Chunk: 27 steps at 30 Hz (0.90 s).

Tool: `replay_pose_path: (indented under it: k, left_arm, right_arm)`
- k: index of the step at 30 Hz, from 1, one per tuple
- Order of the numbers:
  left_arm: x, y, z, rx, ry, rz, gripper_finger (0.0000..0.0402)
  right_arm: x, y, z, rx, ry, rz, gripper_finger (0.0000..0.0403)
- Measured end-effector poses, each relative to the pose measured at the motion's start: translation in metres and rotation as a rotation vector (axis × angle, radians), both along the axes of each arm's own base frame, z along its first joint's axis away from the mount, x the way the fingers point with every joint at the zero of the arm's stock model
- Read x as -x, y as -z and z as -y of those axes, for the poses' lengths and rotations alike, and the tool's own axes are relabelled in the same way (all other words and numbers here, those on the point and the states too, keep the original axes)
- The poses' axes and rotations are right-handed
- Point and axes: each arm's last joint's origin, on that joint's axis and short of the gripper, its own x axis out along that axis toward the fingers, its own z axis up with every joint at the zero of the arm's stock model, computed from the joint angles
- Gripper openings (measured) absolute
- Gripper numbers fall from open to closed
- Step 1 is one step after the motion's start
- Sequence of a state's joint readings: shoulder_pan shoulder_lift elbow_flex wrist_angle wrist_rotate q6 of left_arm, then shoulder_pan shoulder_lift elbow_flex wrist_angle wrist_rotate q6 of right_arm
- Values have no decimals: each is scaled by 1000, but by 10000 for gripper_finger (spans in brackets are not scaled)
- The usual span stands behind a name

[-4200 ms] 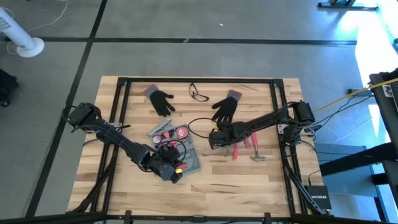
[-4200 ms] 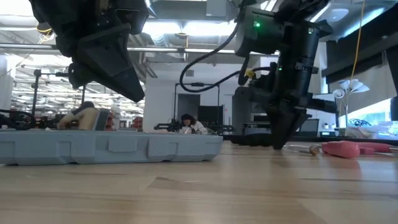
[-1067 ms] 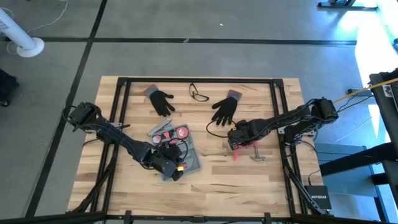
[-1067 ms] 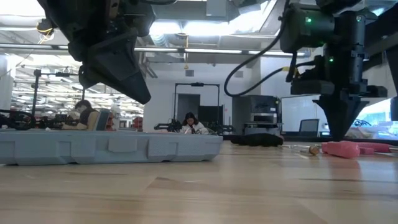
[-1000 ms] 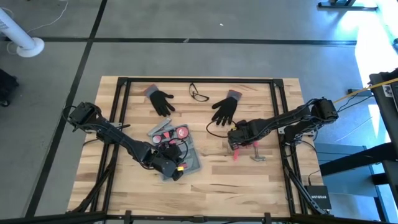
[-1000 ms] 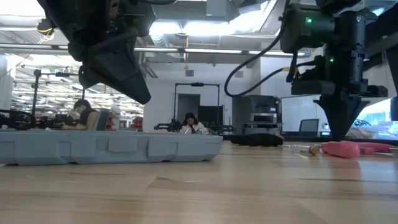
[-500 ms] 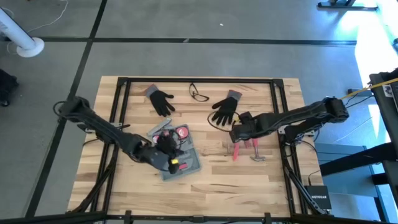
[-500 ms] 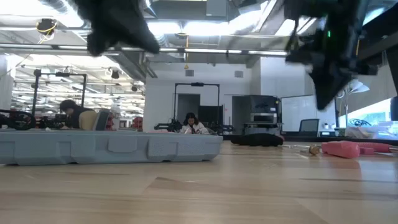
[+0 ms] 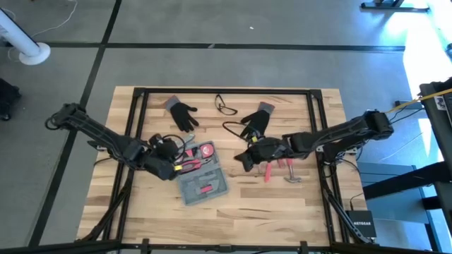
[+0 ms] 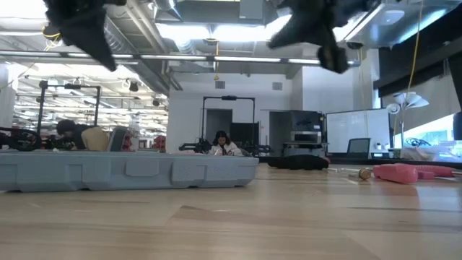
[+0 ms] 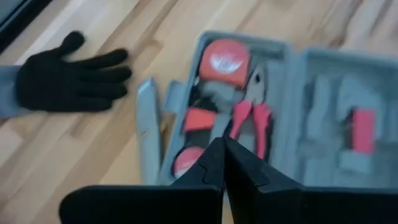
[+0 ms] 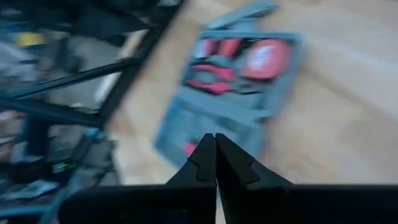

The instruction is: Prefit tool cases

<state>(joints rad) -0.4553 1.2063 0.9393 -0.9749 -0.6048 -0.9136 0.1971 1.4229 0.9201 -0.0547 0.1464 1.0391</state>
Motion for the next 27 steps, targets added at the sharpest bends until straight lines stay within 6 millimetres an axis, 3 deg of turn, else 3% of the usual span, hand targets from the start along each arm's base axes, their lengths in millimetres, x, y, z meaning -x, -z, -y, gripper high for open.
replay_pose_path:
  k: [6, 13, 20, 27]
  left_arm:
    - [-2, 4, 2, 20, 11, -33, 0]
    - [4, 22, 2, 68, -56, -55, 0]
    - [5, 53, 6, 181, -91, 11, 0]
    - [6, 67, 3, 207, -115, 32, 0]
  right_arm:
    - [-31, 18, -21, -35, -96, 57, 0]
    - [-57, 16, -37, 23, -206, 59, 0]
    - [-63, 7, -37, 79, -210, 67, 0]
    - [-60, 11, -37, 87, -213, -4, 1]
